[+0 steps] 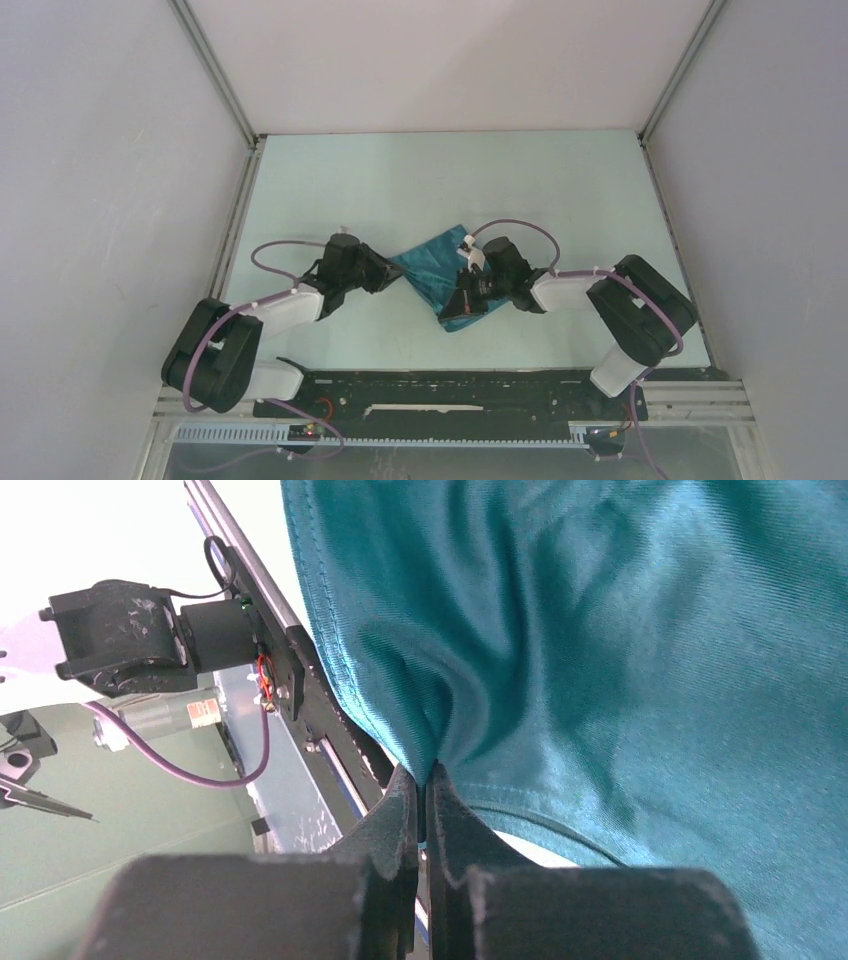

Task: Fold the napkin into a case and place the utensils inside
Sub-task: Fold the lower triangle-folded napkin at the center of the board.

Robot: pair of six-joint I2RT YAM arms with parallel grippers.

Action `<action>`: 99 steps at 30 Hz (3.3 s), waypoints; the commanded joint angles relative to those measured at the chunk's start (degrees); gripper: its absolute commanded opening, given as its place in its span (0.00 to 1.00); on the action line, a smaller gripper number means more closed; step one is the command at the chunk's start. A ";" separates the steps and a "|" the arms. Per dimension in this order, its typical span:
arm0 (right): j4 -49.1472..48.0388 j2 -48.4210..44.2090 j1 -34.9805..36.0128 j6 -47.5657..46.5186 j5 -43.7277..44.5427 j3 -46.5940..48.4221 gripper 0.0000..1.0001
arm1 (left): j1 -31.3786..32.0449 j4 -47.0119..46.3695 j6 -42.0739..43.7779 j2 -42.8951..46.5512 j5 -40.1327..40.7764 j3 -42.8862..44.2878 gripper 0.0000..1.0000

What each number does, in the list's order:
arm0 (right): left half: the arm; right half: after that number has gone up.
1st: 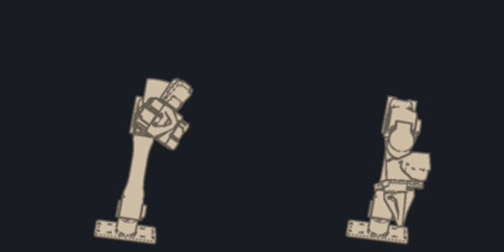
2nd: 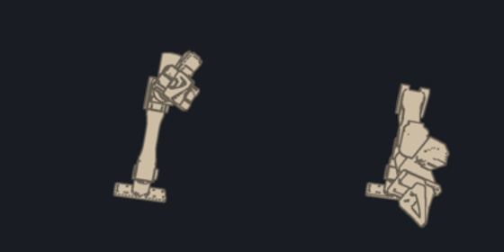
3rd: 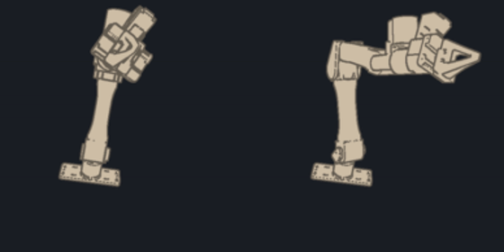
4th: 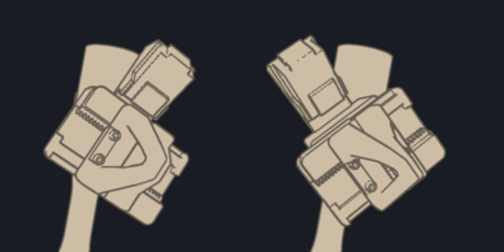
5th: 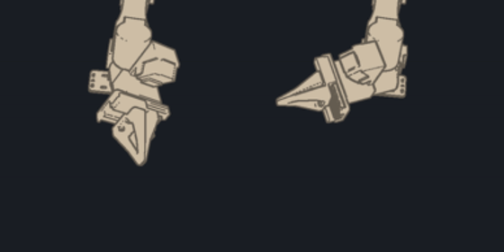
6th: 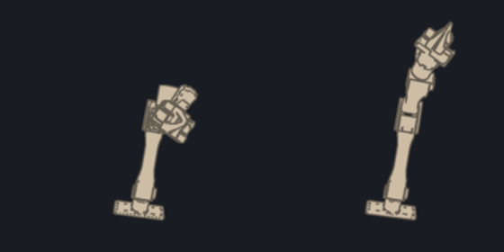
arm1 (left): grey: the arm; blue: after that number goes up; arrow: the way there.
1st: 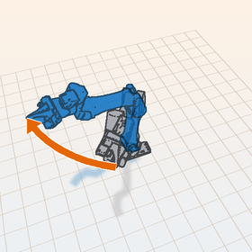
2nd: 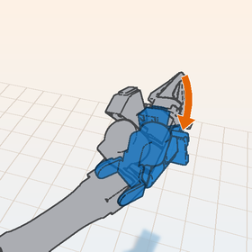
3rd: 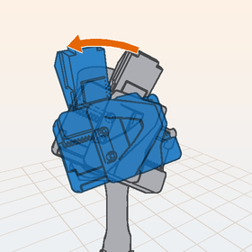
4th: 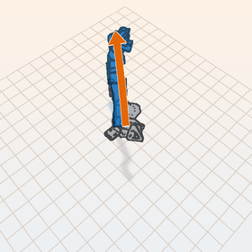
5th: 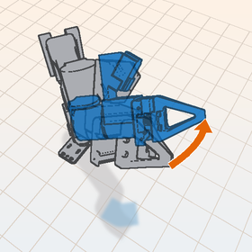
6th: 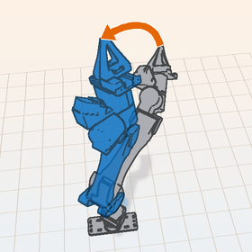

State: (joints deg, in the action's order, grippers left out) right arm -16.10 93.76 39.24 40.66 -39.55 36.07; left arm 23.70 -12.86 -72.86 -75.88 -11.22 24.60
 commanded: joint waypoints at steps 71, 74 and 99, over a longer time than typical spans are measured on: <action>21.60 -1.54 -12.75 -10.51 3.34 3.15 0.01 | 9.19 11.93 8.84 -30.23 4.86 36.98 0.00; 22.19 -0.94 -12.79 -10.69 3.25 3.71 0.03 | 9.21 11.73 8.79 -30.70 4.76 37.19 0.00; 37.62 -19.10 -7.55 -22.64 17.53 11.23 0.68 | 8.98 10.89 9.11 -32.07 4.52 36.70 0.00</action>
State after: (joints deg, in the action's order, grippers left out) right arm 24.03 74.78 29.30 21.56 -21.19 44.64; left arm 32.86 -0.25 -64.03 -107.74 -7.81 59.07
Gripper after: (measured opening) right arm 0.669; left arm 0.003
